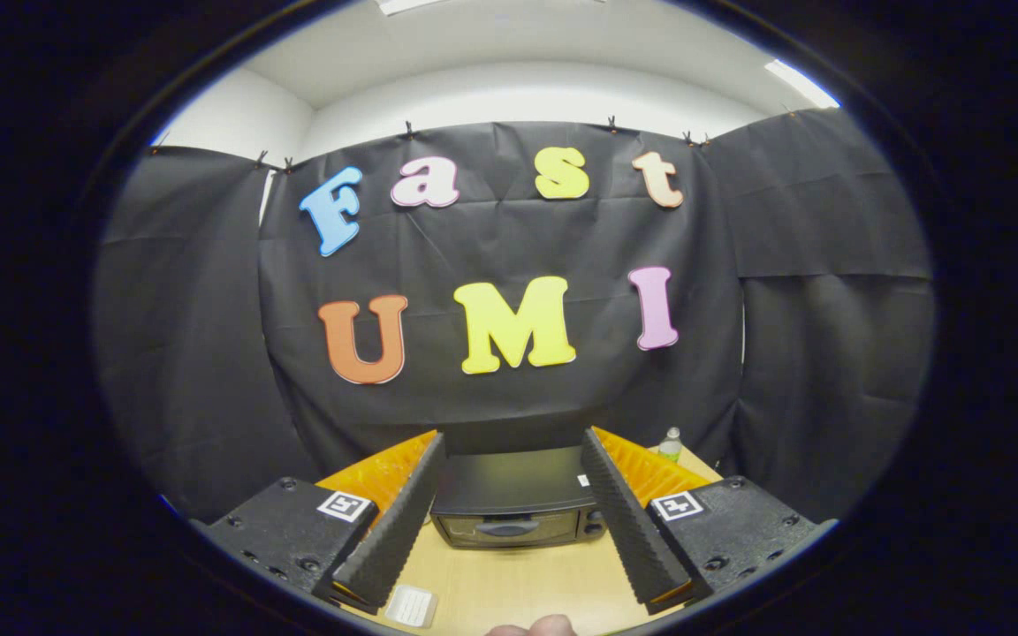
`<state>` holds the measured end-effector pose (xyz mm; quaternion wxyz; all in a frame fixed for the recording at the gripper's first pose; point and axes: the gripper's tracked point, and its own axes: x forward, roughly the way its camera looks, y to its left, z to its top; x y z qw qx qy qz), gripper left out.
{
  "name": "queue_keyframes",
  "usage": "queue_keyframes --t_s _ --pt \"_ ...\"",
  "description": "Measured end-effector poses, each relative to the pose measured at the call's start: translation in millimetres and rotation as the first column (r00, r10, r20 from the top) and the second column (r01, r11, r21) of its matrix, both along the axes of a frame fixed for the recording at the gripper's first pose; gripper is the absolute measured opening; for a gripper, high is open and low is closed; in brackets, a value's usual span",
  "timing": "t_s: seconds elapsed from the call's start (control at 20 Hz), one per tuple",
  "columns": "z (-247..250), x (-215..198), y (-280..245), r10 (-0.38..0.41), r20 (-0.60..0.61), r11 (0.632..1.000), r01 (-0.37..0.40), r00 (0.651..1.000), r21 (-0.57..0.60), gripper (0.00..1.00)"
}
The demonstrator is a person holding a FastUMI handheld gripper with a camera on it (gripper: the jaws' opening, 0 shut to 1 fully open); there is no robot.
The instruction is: Open the toaster oven, put the food inside, and close the toaster oven door.
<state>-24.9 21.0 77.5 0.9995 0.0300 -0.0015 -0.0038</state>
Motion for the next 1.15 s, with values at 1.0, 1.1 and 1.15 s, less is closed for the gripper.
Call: queue_keyframes --t_s 1.0,1.1,1.15 --pt "3.7 -8.3 11.4 0.031 0.022 0.998 -0.030 0.999 -0.056 1.00" --pt "6.0 -8.8 10.7 0.029 0.030 0.998 -0.027 0.999 -0.051 1.00" --pt "5.9 -8.1 11.4 0.029 0.033 0.999 -0.028 0.999 -0.047 1.00"
